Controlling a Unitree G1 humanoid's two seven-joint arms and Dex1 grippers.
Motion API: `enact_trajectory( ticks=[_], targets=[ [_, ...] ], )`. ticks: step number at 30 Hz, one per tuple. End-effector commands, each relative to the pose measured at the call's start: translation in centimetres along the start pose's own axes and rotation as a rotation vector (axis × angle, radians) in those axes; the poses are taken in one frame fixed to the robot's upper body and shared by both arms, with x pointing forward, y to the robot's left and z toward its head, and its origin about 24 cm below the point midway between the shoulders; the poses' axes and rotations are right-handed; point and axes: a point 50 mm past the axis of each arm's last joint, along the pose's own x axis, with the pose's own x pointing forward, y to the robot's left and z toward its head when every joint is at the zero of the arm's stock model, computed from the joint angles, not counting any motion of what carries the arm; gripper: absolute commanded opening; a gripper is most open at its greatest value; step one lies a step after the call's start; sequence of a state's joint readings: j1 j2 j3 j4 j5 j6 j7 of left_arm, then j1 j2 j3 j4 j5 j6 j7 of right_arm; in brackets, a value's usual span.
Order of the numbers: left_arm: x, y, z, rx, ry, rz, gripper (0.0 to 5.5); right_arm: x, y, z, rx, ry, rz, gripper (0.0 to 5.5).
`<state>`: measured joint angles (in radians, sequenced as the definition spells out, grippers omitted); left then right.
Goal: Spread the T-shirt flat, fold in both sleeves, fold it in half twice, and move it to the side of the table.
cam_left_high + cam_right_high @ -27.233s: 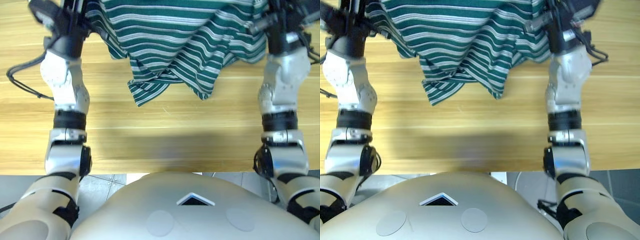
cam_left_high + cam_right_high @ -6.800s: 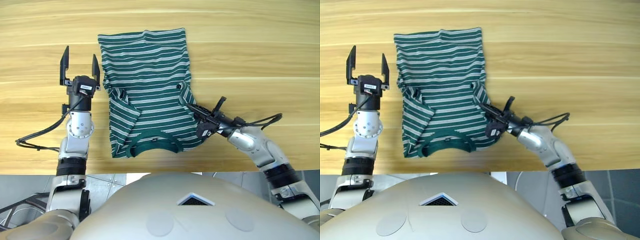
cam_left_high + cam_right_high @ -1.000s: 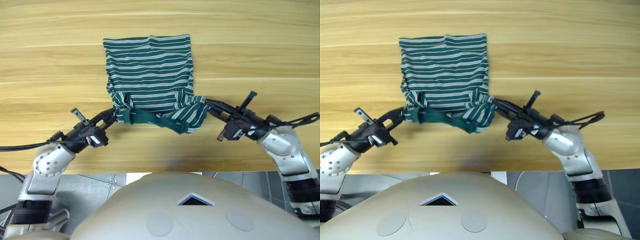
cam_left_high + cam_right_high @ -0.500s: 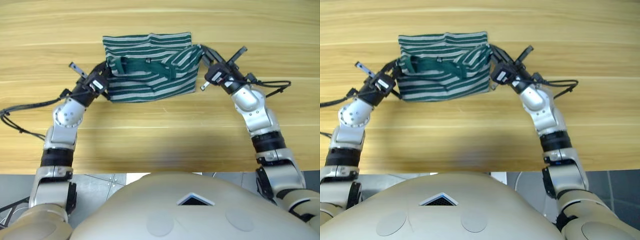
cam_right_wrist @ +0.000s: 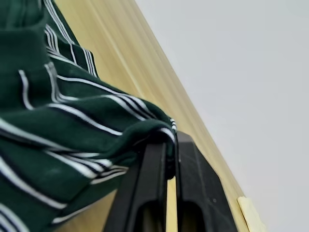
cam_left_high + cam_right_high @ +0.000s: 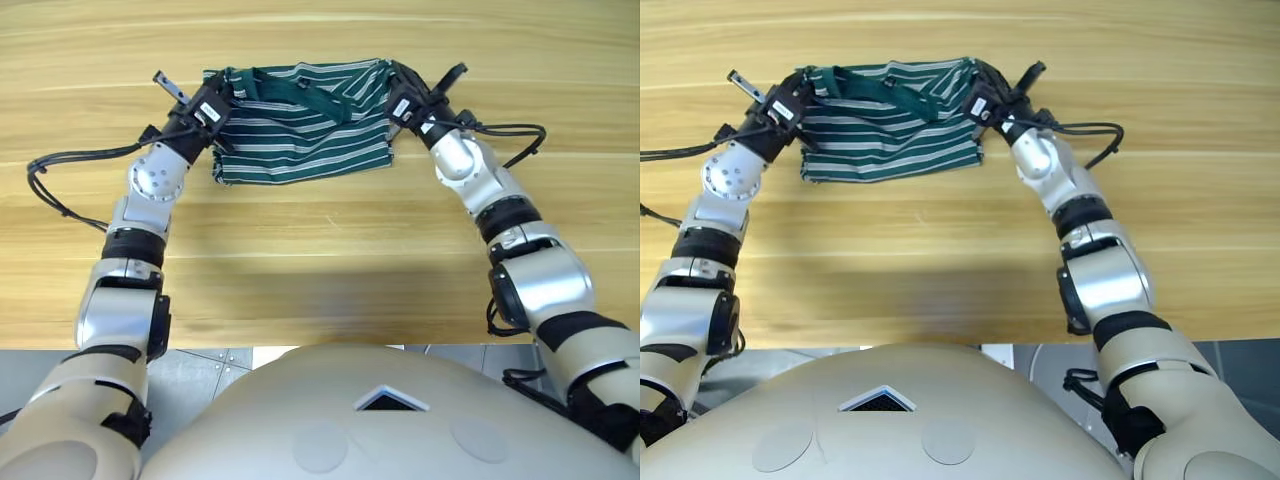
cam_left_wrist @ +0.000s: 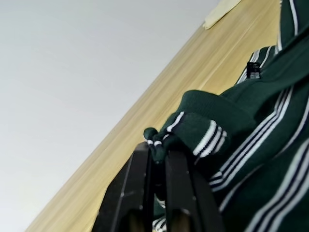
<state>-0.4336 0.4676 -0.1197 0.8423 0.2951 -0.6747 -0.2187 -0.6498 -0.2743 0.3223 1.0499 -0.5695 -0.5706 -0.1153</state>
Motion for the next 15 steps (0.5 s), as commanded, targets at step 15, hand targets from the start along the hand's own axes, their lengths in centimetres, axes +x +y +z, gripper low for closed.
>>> enact_trajectory(
  ticks=[15],
  targets=[
    [3.7,0.5,-1.5,-0.101,0.263,0.114,2.18,3.7,-1.1,1.3,0.034,0.178,-0.080,2.77]
  ],
)
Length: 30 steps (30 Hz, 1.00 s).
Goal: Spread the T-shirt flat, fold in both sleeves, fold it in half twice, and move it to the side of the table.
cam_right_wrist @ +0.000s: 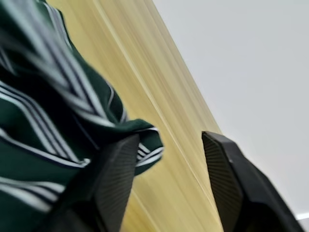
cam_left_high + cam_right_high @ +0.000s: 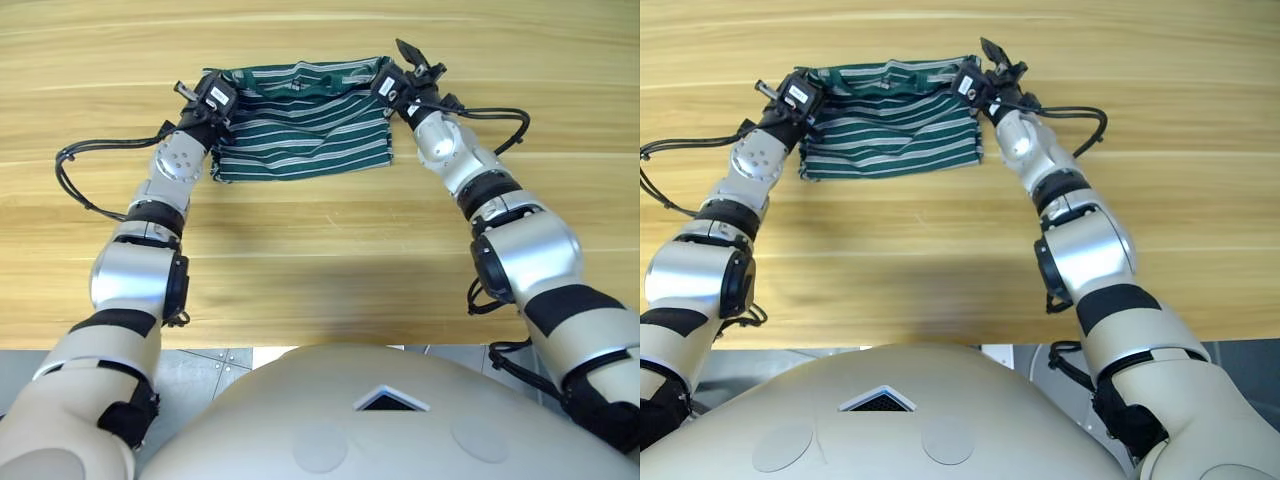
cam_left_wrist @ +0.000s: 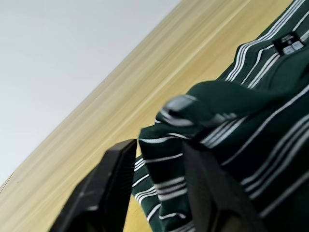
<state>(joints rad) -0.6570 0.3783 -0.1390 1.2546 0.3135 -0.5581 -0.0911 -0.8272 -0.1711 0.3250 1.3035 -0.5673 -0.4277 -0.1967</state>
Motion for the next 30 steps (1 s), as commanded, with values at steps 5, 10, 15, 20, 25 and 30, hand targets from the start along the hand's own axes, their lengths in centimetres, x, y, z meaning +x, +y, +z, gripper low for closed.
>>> enact_trajectory(
  ticks=[5,10,15,20,25,30],
  targets=[
    [2.2,2.9,3.0,-0.027,-0.006,0.186,2.69,1.7,-1.1,2.5,0.097,0.014,-0.066,2.82],
    [1.2,5.0,2.0,-0.122,0.016,0.394,2.69,1.6,-0.9,3.0,0.108,-0.030,-0.123,2.82],
    [-2.4,6.7,-0.5,-0.357,-0.105,0.644,2.69,-1.1,5.0,7.1,-0.068,-0.430,0.058,2.82],
    [-5.2,6.9,-2.8,-0.557,-0.148,0.845,2.69,-3.3,8.7,12.2,-0.330,-0.729,0.240,2.82],
    [-4.7,5.9,-2.7,-0.597,-0.134,0.841,2.69,-1.8,10.4,13.0,-0.517,-0.670,0.354,2.82],
    [-3.8,5.4,-1.7,-0.597,-0.162,0.799,2.69,-1.9,10.4,11.2,-0.665,-0.691,0.439,2.82]
  ],
)
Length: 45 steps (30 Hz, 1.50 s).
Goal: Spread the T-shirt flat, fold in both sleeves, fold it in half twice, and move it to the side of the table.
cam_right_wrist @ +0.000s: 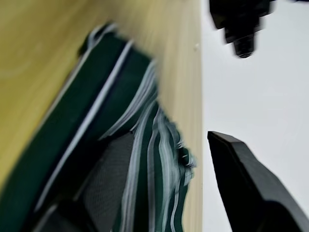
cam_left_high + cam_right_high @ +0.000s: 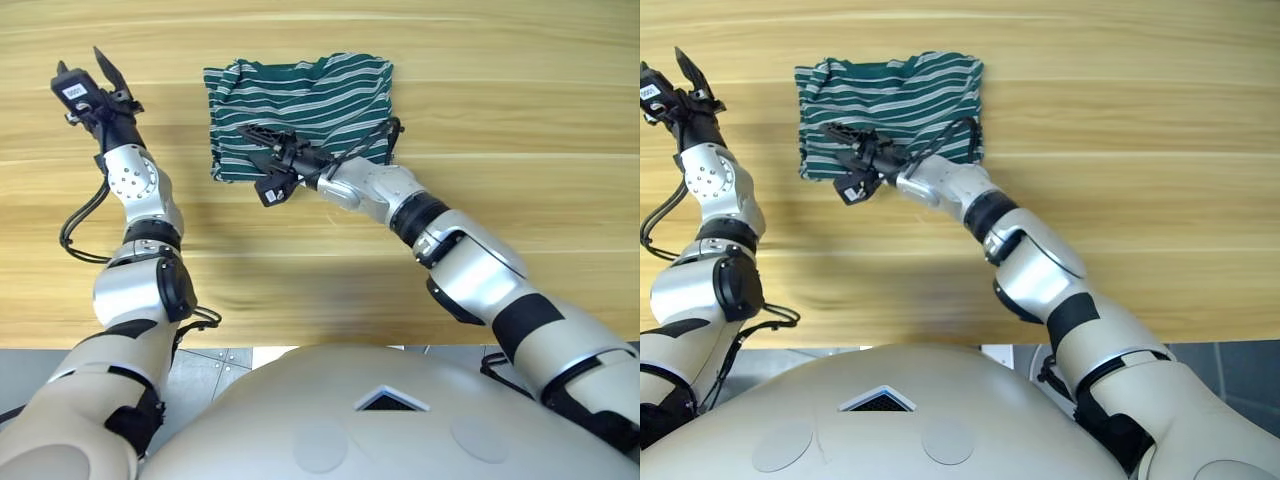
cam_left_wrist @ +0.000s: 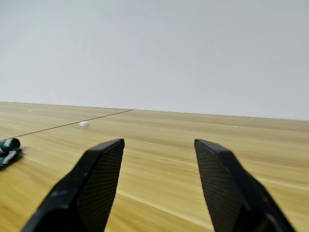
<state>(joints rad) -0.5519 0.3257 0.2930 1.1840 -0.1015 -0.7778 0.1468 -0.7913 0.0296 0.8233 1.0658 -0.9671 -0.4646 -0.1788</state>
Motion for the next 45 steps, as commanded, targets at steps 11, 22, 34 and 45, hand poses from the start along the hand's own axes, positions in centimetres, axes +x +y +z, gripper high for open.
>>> enact_trajectory(
  ticks=[11,22,34,45],
  targets=[
    [0.8,-3.4,1.0,-0.011,-0.013,-0.114,2.69,-8.5,0.6,-0.7,-0.255,-0.321,0.289,2.82],
    [0.6,-4.8,0.8,0.003,0.002,-0.176,2.69,-8.8,-4.7,-1.0,-0.012,-0.159,-0.232,2.82],
    [0.8,-4.4,1.9,0.074,-0.096,-0.163,2.69,0.6,3.0,2.1,-0.130,-0.040,0.061,2.82],
    [1.0,-5.0,2.6,0.080,-0.139,-0.180,2.69,-3.1,3.6,1.8,-0.249,-0.335,0.188,2.82]
  ],
)
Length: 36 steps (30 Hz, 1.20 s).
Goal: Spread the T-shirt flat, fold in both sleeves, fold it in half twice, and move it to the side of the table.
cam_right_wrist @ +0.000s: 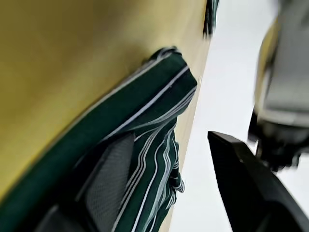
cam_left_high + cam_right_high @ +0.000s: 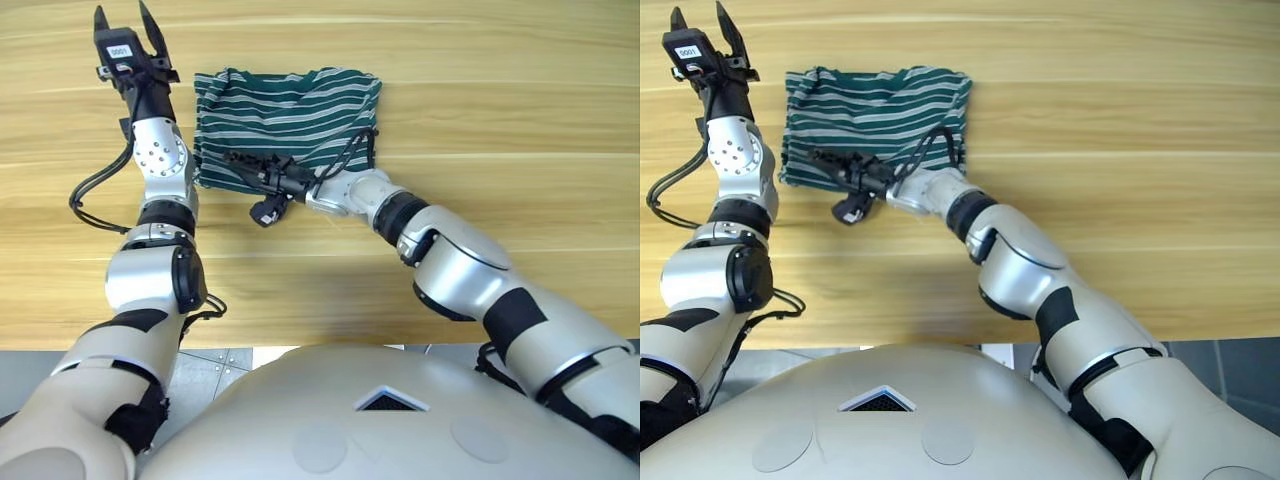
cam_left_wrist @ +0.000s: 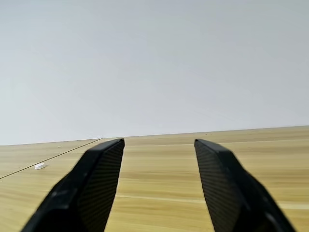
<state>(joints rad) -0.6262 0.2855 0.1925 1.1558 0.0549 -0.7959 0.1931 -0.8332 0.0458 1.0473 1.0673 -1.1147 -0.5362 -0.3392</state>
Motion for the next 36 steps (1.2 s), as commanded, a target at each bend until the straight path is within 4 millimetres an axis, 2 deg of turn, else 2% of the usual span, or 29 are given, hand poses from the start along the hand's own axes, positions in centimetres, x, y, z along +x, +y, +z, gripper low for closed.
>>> enact_trajectory(
  ticks=[1,5,8,11,14,16,18,20,22,27,30,36],
  targets=[
    [0.2,-0.1,0.3,0.010,-0.019,-0.001,2.69,-4.9,2.8,0.2,0.035,-0.125,0.148,2.82],
    [0.1,0.0,0.3,0.042,-0.023,-0.030,2.69,-14.1,2.9,-1.1,0.130,-0.015,0.145,2.82],
    [-0.1,-0.6,0.3,0.101,-0.037,-0.108,2.69,-19.1,2.0,-1.4,0.175,0.121,0.110,2.82],
    [-0.4,-1.2,0.4,0.171,-0.067,-0.216,2.69,-22.8,0.7,-2.4,0.214,0.302,0.036,2.82],
    [-0.7,-1.3,0.4,0.211,-0.085,-0.268,2.69,-24.4,-0.3,-3.3,0.221,0.434,-0.050,2.82],
    [-0.8,-1.3,0.6,0.232,-0.104,-0.289,2.69,-24.1,-1.2,-3.7,0.213,0.473,-0.142,2.82],
    [-1.2,-1.6,0.6,0.256,-0.124,-0.351,2.69,-22.8,-2.1,-3.4,0.236,0.455,-0.259,2.82],
    [-2.8,-2.8,0.6,0.275,-0.170,-0.523,2.69,-20.8,-2.5,-2.7,0.283,0.412,-0.367,2.82],
    [-4.9,-3.3,0.0,0.332,-0.194,-0.693,2.69,-19.2,-2.0,-2.2,0.305,0.383,-0.372,2.82],
    [-9.2,-2.3,-1.7,0.455,-0.158,-0.911,2.69,-16.4,-0.7,-0.7,0.341,0.294,-0.301,2.82],
    [-10.1,-1.5,-2.2,0.516,-0.123,-0.910,2.69,-14.3,-0.2,-0.4,0.335,0.244,-0.256,2.82],
    [-9.8,1.1,-2.7,0.600,-0.035,-0.726,2.69,-11.2,0.9,0.5,0.326,0.152,-0.171,2.82]
  ],
)
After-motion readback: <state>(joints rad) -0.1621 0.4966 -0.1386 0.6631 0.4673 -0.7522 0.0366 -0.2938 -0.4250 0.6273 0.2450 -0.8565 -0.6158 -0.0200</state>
